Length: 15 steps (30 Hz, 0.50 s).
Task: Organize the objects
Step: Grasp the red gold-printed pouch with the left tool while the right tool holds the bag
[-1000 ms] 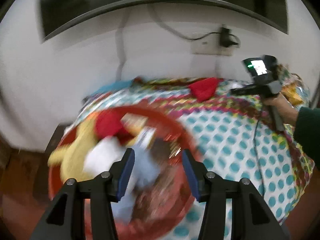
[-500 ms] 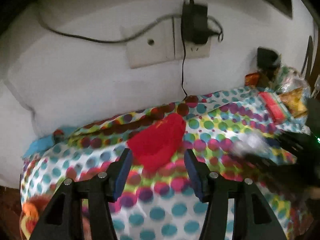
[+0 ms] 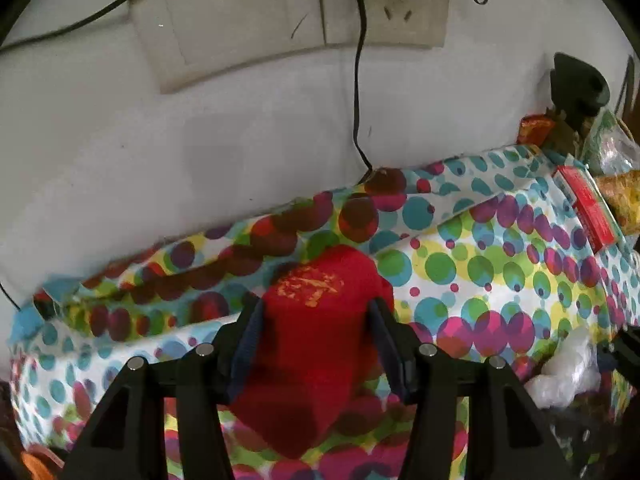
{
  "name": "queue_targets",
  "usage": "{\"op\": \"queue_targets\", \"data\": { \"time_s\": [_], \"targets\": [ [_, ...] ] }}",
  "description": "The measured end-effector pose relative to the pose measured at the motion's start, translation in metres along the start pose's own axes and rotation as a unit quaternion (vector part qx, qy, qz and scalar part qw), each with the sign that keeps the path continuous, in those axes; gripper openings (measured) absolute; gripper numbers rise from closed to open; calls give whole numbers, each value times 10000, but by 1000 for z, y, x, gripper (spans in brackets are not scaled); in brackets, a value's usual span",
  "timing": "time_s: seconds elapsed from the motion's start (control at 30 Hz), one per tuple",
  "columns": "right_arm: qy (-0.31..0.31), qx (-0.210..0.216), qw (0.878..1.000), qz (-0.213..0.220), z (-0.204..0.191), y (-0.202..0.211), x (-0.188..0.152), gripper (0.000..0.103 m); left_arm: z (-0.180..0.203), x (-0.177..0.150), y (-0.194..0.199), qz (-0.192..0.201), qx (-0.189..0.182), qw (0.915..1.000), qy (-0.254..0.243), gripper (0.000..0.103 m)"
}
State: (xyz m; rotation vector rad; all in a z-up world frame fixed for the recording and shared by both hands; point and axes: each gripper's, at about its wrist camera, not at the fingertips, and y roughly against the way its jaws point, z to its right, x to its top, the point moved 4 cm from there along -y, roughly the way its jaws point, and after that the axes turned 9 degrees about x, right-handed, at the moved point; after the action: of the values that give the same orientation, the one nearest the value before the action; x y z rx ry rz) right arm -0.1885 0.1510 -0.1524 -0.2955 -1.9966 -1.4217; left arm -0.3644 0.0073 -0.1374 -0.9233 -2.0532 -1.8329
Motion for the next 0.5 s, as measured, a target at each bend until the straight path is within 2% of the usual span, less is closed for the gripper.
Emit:
{"op": "queue_targets", "data": {
  "time_s": [0.17, 0.27, 0.4, 0.5],
  "targets": [
    [22, -81, 10000, -27, 0, -3, 1, 43, -2, -11, 3, 92, -42, 9993, 354, 55],
    [102, -215, 9997, -63, -2, -5, 1, 43, 0, -17, 8, 153, 108, 9990, 402, 55],
    [123, -250, 9996, -69, -3, -6, 1, 43, 7, -25, 18, 229, 216, 9983, 494, 44],
    [159, -289, 9994, -82, -4, -6, 1, 43, 11, -28, 25, 216, 194, 9982, 528, 40]
  ]
}}
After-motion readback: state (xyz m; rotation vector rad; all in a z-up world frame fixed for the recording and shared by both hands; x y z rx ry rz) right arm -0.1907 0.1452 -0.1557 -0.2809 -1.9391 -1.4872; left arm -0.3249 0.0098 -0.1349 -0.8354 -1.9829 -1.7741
